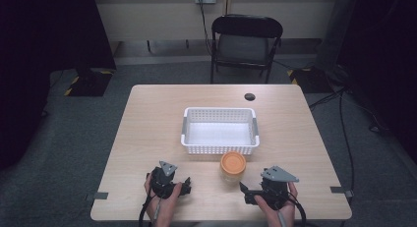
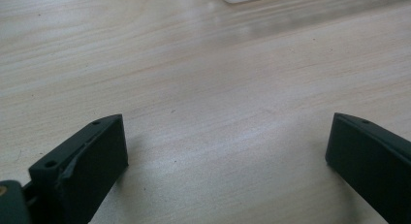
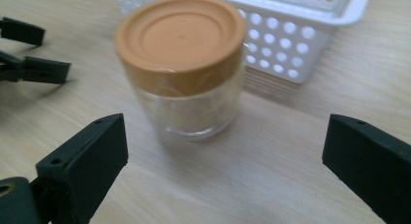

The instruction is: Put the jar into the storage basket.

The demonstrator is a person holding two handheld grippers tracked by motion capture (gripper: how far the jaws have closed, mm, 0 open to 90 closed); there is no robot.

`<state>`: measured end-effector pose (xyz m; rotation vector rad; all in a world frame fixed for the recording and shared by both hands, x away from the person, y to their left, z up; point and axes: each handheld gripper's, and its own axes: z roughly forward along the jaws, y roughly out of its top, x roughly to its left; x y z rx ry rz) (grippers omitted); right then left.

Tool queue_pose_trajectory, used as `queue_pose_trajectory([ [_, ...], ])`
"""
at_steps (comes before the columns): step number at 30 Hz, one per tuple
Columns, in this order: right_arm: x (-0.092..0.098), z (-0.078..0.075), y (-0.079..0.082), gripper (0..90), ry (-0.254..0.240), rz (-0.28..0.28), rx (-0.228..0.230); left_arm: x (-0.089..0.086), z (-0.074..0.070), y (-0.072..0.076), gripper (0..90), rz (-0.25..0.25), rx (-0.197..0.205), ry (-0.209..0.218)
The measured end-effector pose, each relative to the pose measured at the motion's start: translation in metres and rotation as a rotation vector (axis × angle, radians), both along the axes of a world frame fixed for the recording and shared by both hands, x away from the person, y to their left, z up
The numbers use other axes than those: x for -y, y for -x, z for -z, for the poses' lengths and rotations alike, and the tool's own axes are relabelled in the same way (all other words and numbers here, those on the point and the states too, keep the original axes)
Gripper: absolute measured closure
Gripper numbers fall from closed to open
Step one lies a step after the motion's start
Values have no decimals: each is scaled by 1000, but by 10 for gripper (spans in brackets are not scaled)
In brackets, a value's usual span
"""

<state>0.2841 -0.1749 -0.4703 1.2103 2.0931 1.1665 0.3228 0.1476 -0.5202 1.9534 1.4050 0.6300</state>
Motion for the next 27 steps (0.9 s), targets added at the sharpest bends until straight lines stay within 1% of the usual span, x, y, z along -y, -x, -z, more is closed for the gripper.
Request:
queue_pose_trajectory([
  [4,-8,-9,2,12,3,-39,29,0,0,0,9,0,0,0],
  [11,-23,-19,-4,11,9,-84,69,0,0,0,9,0,0,0],
  [12,-25,-20,-5,11,8,-91,68,0,0,0,8,0,0,0],
  [14,-28,-22,-8,15,-12,-122,37,0,0,0,9,0,0,0],
  [15,-29,-23,-10,19,-22,-135,30,0,0,0,8,0,0,0],
  [18,-33,-27,-14,13,-15,-140,44,0,0,0,8,0,0,0],
  [27,-40,-32,-31,10,-3,-164,58,0,0,0,8,0,0,0],
])
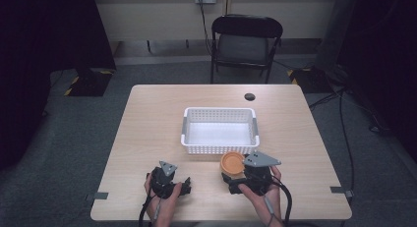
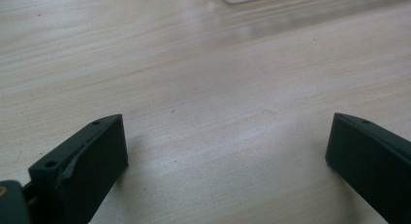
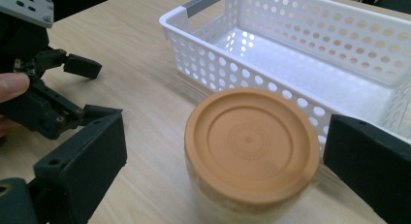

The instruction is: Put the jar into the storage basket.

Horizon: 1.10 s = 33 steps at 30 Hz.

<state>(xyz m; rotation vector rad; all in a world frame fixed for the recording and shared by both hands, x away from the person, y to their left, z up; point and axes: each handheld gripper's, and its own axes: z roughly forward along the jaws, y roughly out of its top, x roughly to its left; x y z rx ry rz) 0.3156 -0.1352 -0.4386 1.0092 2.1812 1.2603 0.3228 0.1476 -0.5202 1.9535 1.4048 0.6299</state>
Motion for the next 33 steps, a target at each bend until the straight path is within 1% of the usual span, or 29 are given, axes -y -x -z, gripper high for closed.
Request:
queue_pose_trajectory([
  [2,-2,1,-5,9,4,-3,7,0,0,0,8,0,0,0],
  [6,-5,3,-15,8,24,-1,-3,0,0,0,8,0,0,0],
  [11,-6,9,-29,10,57,-5,-38,0,0,0,8,0,0,0],
  [15,-6,12,-37,10,64,-8,-64,0,0,0,8,0,0,0],
  [20,-8,19,-42,10,87,-11,-97,0,0,0,8,0,0,0],
  [24,-8,24,-44,20,88,-14,-119,0,0,0,8,0,0,0],
  [25,-8,25,-45,24,81,-21,-126,0,0,0,8,0,0,0],
  [28,-8,27,-45,23,104,-20,-133,0,0,0,8,0,0,0],
  [33,-9,33,-48,23,125,-31,-170,0,0,0,8,0,0,0],
])
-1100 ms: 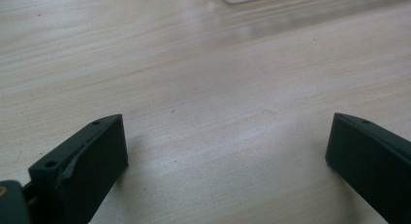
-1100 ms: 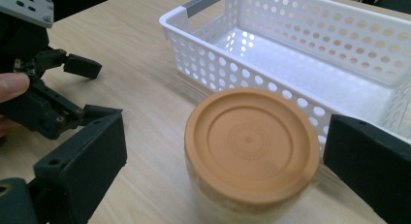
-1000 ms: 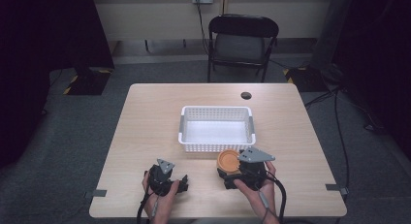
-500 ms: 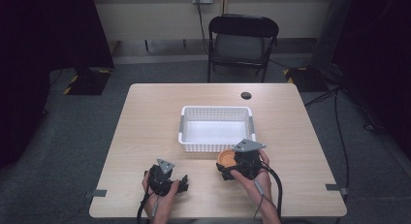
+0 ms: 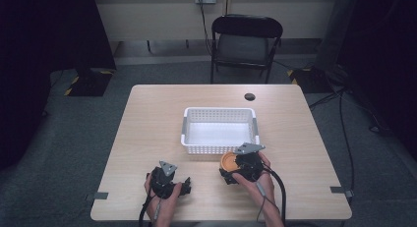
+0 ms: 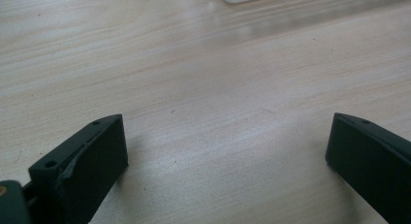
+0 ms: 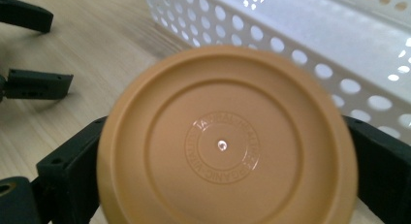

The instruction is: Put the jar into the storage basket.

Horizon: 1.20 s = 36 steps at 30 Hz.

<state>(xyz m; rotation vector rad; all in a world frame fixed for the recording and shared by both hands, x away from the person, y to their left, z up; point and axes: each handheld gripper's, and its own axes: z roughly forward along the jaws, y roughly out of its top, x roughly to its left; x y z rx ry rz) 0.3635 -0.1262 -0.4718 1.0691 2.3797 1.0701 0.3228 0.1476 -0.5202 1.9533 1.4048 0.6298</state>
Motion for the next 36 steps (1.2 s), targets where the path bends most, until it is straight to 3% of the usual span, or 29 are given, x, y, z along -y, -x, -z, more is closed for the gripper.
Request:
queue_pose_trajectory([
  [9,-2,6,-3,75,18,-20,-29,0,0,0,8,0,0,0],
  [23,-3,4,-2,85,39,-20,-28,0,0,0,8,0,0,0],
  [36,-5,-8,2,86,43,-37,-23,0,0,0,8,0,0,0],
])
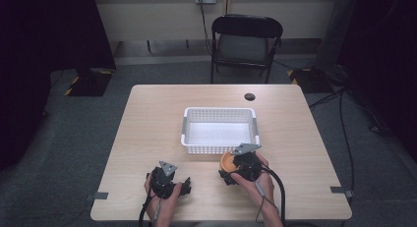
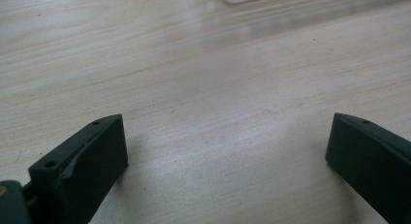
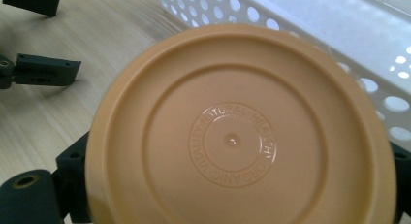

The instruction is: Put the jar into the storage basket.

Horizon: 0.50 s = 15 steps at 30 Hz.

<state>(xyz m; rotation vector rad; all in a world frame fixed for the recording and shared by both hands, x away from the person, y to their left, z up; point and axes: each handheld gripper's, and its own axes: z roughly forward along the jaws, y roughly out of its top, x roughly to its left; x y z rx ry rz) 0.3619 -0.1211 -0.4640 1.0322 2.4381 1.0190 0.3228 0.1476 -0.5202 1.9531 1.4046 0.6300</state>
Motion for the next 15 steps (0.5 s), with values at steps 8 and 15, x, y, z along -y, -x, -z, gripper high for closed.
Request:
queue_pose_trajectory([
  [8,-3,-10,2,87,-3,-7,6,0,0,0,8,0,0,0],
  [15,-6,-22,0,87,-13,-11,20,0,0,0,8,0,0,0],
])
